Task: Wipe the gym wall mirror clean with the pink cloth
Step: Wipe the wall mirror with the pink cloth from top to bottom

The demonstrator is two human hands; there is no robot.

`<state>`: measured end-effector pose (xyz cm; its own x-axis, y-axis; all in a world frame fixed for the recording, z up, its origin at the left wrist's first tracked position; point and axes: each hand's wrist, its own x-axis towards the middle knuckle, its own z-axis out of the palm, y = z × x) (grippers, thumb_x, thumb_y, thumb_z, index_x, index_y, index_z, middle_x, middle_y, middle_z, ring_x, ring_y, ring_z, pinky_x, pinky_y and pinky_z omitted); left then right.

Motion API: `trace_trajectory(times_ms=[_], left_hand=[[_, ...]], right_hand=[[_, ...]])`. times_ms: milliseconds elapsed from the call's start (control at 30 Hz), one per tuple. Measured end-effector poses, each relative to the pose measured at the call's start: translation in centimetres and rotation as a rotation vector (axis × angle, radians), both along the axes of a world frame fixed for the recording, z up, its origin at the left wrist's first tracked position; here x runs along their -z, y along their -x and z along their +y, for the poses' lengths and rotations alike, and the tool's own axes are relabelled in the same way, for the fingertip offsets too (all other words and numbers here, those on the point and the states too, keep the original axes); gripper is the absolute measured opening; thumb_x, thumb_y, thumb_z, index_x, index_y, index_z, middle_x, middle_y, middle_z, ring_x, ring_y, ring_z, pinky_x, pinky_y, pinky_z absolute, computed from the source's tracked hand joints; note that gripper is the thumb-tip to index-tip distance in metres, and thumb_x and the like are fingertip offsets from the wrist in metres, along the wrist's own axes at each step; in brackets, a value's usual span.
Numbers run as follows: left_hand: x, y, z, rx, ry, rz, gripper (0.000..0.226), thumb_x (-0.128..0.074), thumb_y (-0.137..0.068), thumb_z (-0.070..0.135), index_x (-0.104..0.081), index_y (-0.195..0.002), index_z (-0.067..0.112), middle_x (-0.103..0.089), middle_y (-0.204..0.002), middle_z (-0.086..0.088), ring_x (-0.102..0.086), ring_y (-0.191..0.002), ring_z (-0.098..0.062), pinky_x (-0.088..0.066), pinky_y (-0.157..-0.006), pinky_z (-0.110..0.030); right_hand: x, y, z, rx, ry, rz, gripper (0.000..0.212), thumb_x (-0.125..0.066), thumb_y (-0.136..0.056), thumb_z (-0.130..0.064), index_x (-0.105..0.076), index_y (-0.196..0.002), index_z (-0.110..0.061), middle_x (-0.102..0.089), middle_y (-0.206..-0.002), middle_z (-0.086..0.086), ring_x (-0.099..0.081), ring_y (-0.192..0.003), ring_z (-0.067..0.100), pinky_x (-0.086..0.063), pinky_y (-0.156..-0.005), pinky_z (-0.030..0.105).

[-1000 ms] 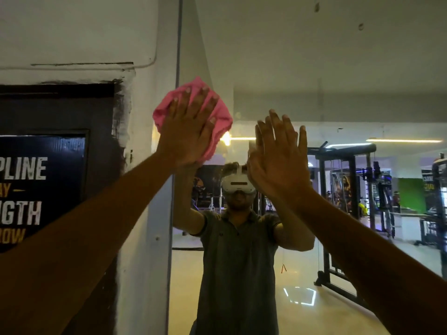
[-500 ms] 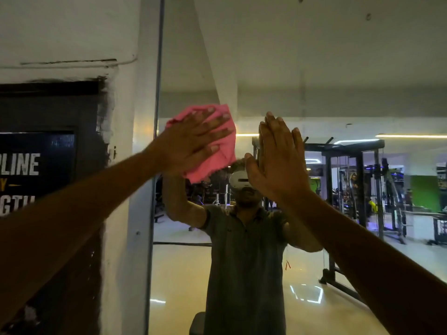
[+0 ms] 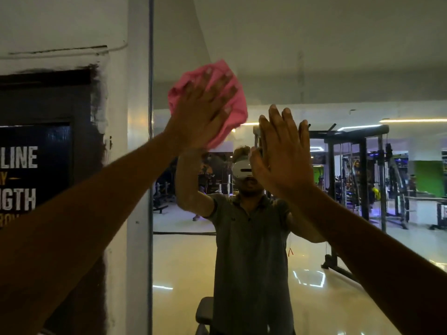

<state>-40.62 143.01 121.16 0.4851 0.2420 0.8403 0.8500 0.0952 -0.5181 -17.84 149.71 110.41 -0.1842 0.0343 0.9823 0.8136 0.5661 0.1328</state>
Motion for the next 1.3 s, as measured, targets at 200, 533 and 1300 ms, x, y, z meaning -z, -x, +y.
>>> trace_trajectory(times_ms=[200,533,1300], left_hand=[[8.4,5.4,-2.3,0.022,0.220,0.276,0.058,-0.030,-0.117,0.048,-0.031,-0.170,0.026,-0.018,-0.181,-0.008,-0.009,-0.168,-0.036,-0.012,-0.132,-0.067],[9.9,9.9,-3.9,-0.008,0.208,0.333,0.060,-0.028,-0.118,0.049,-0.027,-0.172,0.023,-0.013,-0.181,-0.011,-0.006,-0.168,-0.040,-0.015,-0.130,-0.070],[4.0,16.0,-4.5,0.056,0.080,-0.244,0.070,-0.010,-0.115,0.058,-0.008,-0.175,0.023,0.002,-0.183,-0.009,0.003,-0.168,-0.032,0.003,-0.135,-0.055]], right_hand=[[0.6,1.7,-1.2,-0.039,-0.016,-0.069,0.066,-0.026,-0.112,-0.045,-0.033,-0.170,-0.016,-0.017,-0.183,0.011,-0.008,-0.170,0.034,-0.008,-0.135,0.065],[1.0,3.6,-2.0,-0.008,-0.010,-0.066,0.062,-0.027,-0.116,-0.048,-0.037,-0.170,-0.020,-0.019,-0.182,0.009,-0.009,-0.170,0.033,-0.006,-0.136,0.063],[1.4,13.9,-3.3,0.056,0.037,-0.090,0.069,-0.029,-0.115,-0.058,-0.022,-0.174,-0.024,-0.005,-0.185,0.007,0.002,-0.171,0.033,-0.003,-0.136,0.063]])
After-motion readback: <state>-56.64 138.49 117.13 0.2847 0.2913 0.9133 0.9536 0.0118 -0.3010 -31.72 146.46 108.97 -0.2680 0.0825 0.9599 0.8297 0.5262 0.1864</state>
